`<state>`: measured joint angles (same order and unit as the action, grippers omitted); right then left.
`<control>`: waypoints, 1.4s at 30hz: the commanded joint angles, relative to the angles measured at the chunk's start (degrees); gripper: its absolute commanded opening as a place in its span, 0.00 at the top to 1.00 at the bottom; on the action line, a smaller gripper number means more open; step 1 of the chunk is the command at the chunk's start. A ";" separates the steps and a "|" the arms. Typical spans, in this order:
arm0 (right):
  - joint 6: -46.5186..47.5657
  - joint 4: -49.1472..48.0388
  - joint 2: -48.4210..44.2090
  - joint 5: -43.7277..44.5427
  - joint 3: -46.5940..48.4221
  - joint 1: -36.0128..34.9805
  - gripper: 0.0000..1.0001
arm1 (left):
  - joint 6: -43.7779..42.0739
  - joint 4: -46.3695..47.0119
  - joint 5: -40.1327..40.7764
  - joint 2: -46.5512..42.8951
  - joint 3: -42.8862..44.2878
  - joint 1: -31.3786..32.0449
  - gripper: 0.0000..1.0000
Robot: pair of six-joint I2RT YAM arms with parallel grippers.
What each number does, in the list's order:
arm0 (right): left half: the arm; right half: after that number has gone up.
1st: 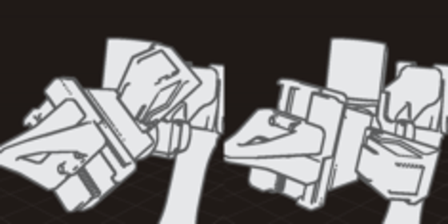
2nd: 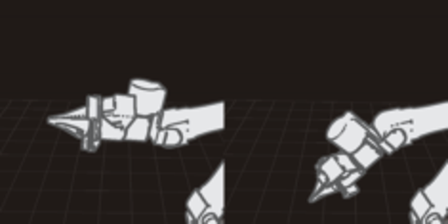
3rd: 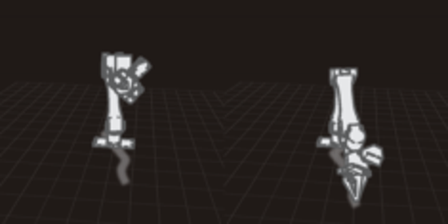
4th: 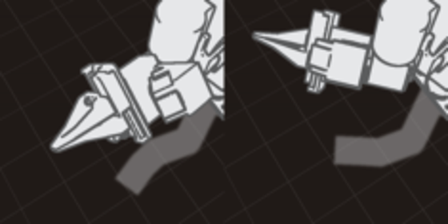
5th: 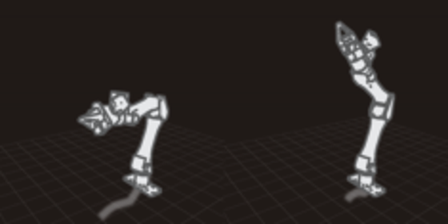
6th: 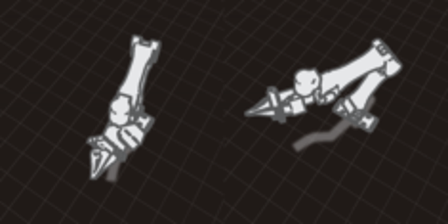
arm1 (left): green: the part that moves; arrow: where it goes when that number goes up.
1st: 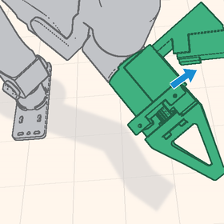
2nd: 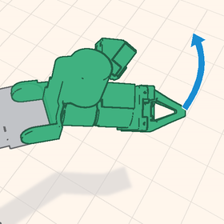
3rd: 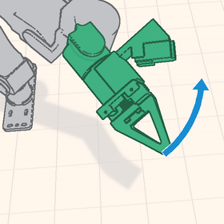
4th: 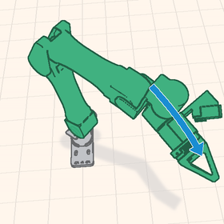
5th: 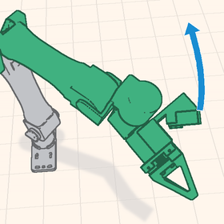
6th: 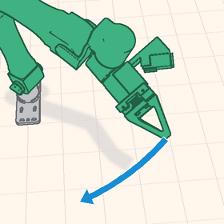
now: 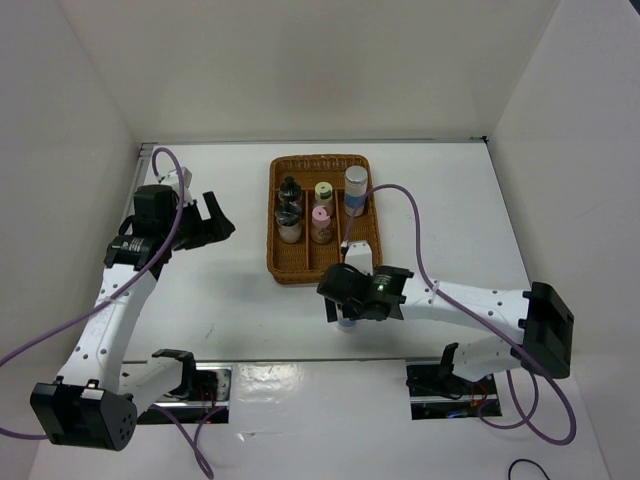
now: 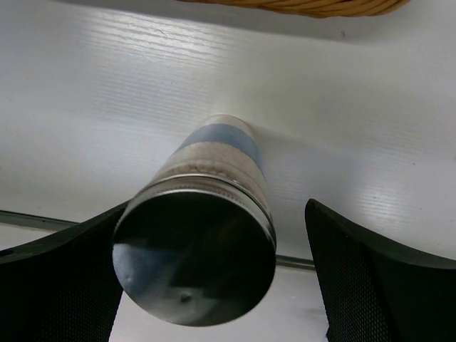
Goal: Organize the condiment bottles
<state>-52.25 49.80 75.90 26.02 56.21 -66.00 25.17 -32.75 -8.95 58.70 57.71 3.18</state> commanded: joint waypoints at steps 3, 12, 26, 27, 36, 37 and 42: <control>2.41 -7.95 1.70 0.26 -0.31 0.86 0.02 | -2.14 1.99 -1.07 -0.16 -0.41 -0.28 0.01; 4.44 -7.10 6.54 0.26 0.84 1.92 0.13 | -2.14 1.99 -0.54 -0.16 -0.41 -0.28 0.01; 1.80 -4.80 4.17 -0.80 -0.39 2.45 0.41 | -2.67 1.99 -0.01 0.37 -0.41 -0.28 0.01; 1.80 -4.80 4.17 -0.80 0.21 2.45 0.43 | -2.67 1.99 -0.01 0.37 -0.41 -0.28 0.01; 2.33 2.93 -0.74 0.26 13.75 2.45 0.52 | -3.20 1.99 -0.01 0.37 -0.41 -0.28 0.01; 3.20 2.93 -2.75 0.26 14.71 3.32 0.52 | -3.20 1.99 -0.01 0.37 -0.41 -0.28 0.01; 10.84 1.27 -5.41 -1.50 20.08 12.72 0.53 | -3.20 1.99 -0.54 1.42 0.12 -0.28 0.01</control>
<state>-46.06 51.94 73.73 22.61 72.01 -58.19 23.68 -32.51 -8.88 59.33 57.71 3.18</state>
